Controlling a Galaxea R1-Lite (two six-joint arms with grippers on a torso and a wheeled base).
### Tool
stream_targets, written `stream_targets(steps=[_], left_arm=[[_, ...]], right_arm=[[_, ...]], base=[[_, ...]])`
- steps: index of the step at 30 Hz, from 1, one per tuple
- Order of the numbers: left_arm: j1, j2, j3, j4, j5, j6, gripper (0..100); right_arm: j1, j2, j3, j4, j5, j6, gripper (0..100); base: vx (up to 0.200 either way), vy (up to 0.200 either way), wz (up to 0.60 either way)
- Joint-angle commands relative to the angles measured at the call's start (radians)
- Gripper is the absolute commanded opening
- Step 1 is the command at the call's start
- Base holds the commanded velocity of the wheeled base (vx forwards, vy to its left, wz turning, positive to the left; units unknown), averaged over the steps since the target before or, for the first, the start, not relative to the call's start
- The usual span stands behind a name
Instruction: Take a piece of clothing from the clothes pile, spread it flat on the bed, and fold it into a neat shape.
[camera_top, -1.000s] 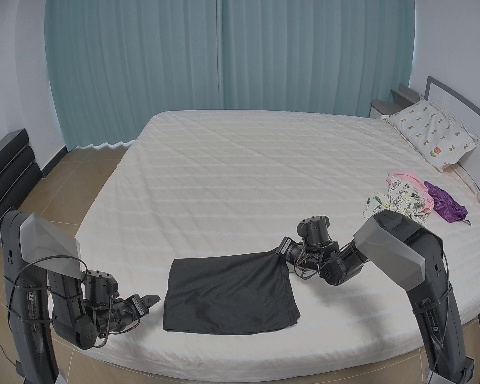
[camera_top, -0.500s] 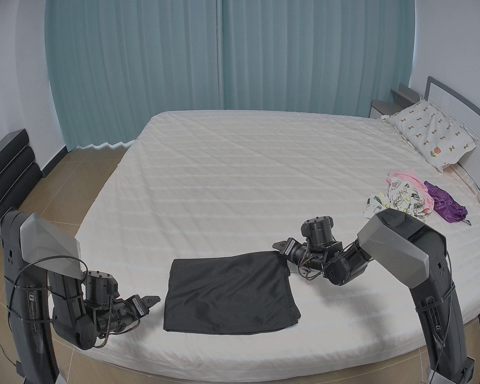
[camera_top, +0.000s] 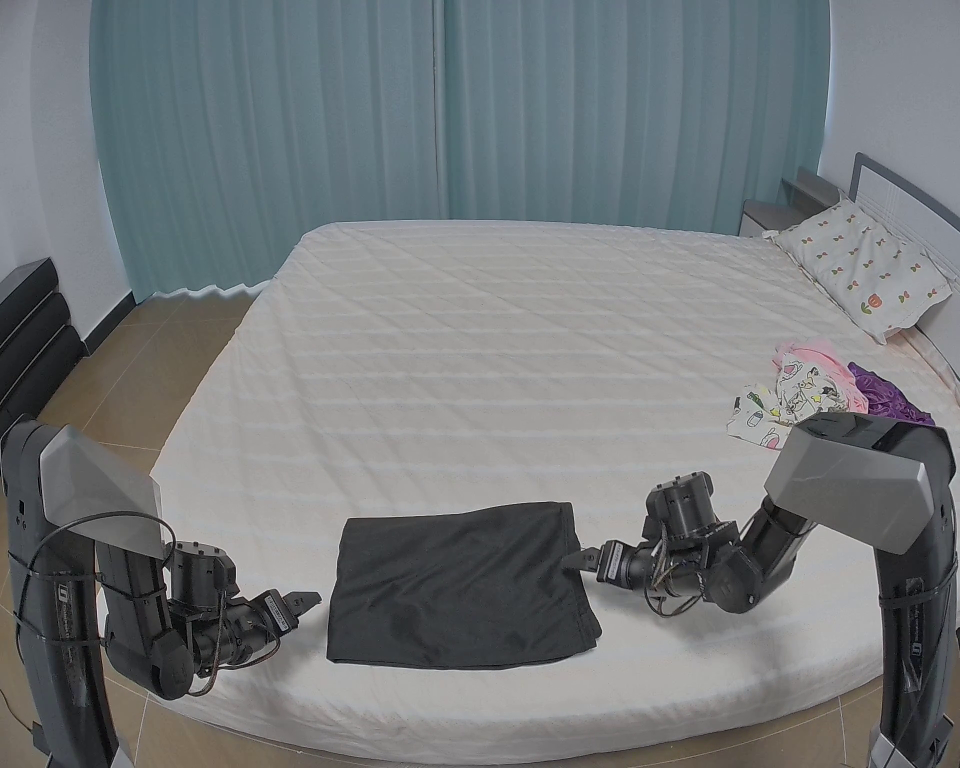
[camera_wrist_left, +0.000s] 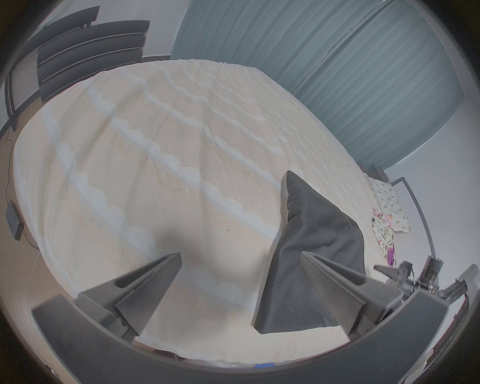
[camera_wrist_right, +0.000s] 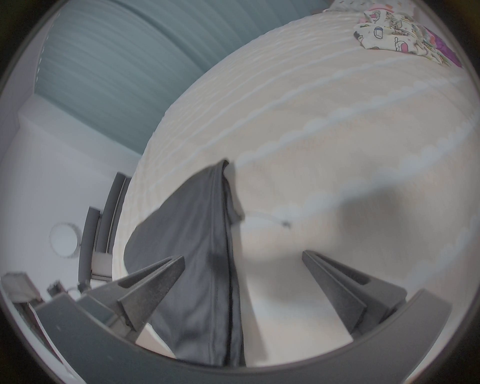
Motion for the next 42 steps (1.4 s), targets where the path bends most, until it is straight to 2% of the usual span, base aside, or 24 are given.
stream_targets(steps=[1, 7, 13, 14, 19, 21, 22, 24, 37, 38, 42], left_arm=[[-0.002, 0.002, 0.002, -0.001, 0.0, -0.001, 100], [-0.002, 0.002, 0.003, 0.001, 0.0, -0.004, 100], [-0.002, 0.0, 0.002, -0.001, 0.0, -0.004, 100], [-0.002, 0.0, 0.002, -0.001, 0.0, -0.004, 100], [-0.002, 0.0, 0.002, -0.001, 0.0, -0.004, 100], [-0.002, 0.0, 0.002, -0.001, 0.0, -0.004, 100], [-0.002, 0.0, 0.002, -0.001, 0.0, -0.001, 100], [-0.002, 0.0, 0.002, -0.001, 0.0, -0.001, 100], [-0.002, 0.0, 0.002, 0.001, 0.0, -0.004, 100], [-0.002, 0.0, 0.002, 0.001, 0.0, -0.004, 100], [-0.002, -0.008, 0.005, -0.001, 0.0, -0.011, 100]], right_arm=[[0.046, -0.156, 0.245, -0.101, 0.07, -0.079, 100], [0.092, -0.153, 0.286, -0.105, 0.073, -0.106, 100], [0.104, -0.136, 0.266, -0.085, 0.075, -0.112, 100], [0.106, -0.136, 0.265, -0.081, 0.075, -0.112, 0], [0.106, -0.156, 0.274, 0.008, 0.07, -0.158, 0], [0.106, -0.156, 0.274, 0.01, 0.069, -0.16, 0], [0.104, -0.173, 0.297, 0.025, 0.069, -0.194, 0], [0.104, -0.176, 0.306, 0.025, 0.067, -0.206, 0], [0.103, -0.178, 0.332, 0.025, 0.063, -0.229, 0], [0.103, -0.178, 0.332, 0.025, 0.063, -0.229, 100], [0.098, -0.186, 0.334, 0.016, 0.063, -0.223, 100]], base=[[0.0, 0.0, 0.0], [0.0, 0.0, 0.0], [0.0, 0.0, 0.0], [0.0, 0.0, 0.0], [0.0, 0.0, 0.0], [0.0, 0.0, 0.0], [0.0, 0.0, 0.0], [0.0, 0.0, 0.0], [0.0, 0.0, 0.0], [0.0, 0.0, 0.0], [0.0, 0.0, 0.0]])
